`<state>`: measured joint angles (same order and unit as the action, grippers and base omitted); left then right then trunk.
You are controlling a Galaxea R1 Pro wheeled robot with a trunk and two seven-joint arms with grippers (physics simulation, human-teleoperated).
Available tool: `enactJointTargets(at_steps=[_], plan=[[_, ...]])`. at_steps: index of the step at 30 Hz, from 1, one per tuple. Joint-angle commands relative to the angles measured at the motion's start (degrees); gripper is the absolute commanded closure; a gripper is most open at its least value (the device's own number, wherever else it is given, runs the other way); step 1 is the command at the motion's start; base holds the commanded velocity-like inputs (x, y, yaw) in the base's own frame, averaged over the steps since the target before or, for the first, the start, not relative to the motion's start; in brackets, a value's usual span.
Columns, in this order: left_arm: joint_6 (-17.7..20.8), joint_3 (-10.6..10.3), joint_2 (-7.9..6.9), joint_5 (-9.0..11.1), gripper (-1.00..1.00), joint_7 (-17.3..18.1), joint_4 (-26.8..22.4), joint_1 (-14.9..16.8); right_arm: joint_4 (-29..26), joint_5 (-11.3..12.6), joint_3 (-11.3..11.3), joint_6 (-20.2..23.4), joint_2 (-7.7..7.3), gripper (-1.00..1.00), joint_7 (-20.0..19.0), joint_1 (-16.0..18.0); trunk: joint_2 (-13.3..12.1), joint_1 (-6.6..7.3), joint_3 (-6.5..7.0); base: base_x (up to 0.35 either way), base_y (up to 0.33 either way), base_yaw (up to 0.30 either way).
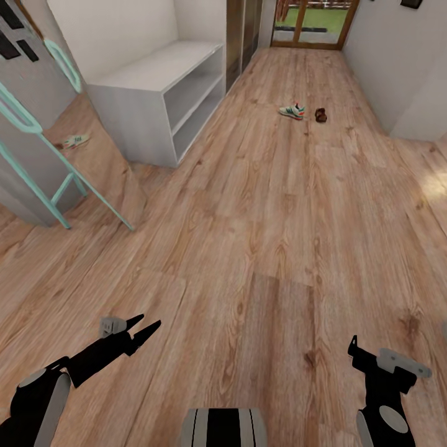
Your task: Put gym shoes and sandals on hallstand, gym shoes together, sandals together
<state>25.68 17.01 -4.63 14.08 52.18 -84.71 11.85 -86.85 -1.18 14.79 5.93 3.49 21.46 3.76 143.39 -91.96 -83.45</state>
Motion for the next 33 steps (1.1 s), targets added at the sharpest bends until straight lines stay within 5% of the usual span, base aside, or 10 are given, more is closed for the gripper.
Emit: enactJointTargets(at_steps=[1,33], plan=[[0.5,0.0,-0.01,0.3,-1.00,0.1,0.0,0.0,-0.1,-0.1,0.0,0.4,0.03,-1.00,0.1,0.0,0.0,-0.02,-0.04,0.323,-0.145,0.000],[0.5,0.0,-0.02,0.3,-1.00,0.1,0.0,0.0,-0.1,-0.1,0.0,0.5,0.03,-1.00,0.2,0.0,0.0,-0.02,-0.04,0.322,-0.148,0.000]])
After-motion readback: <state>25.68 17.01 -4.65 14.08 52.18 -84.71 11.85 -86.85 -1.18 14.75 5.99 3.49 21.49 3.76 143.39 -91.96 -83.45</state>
